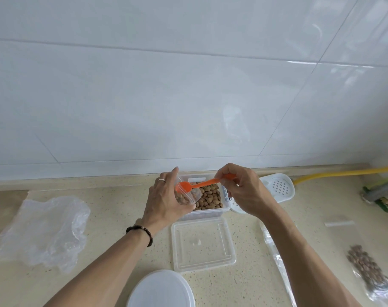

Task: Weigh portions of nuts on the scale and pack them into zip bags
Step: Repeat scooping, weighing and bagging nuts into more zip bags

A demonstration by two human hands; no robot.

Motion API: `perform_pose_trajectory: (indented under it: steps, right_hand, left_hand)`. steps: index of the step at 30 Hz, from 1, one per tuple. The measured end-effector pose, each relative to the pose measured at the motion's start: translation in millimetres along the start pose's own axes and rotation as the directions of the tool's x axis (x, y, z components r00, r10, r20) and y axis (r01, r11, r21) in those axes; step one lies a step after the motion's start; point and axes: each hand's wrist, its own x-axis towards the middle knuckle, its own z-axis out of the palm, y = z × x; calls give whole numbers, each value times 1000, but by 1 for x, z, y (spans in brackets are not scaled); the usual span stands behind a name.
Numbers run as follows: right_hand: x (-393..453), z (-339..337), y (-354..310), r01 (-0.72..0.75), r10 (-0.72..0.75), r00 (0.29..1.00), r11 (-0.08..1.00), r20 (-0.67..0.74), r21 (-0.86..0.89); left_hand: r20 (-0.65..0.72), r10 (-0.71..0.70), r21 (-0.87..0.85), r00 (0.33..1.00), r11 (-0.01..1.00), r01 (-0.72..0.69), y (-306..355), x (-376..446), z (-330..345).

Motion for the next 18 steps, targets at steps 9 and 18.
perform_pose_trajectory:
  steps: [9, 18]
  right_hand:
    - [3, 3, 25, -171, 208, 942, 973, -264, 158]
    - [8, 55, 74, -321, 349, 908, 935, -231, 150]
  left_hand:
    - [31, -26, 150, 999, 988, 21, -15, 0, 0]
    - [87, -31, 232, 996, 973, 10, -35, -6, -4]
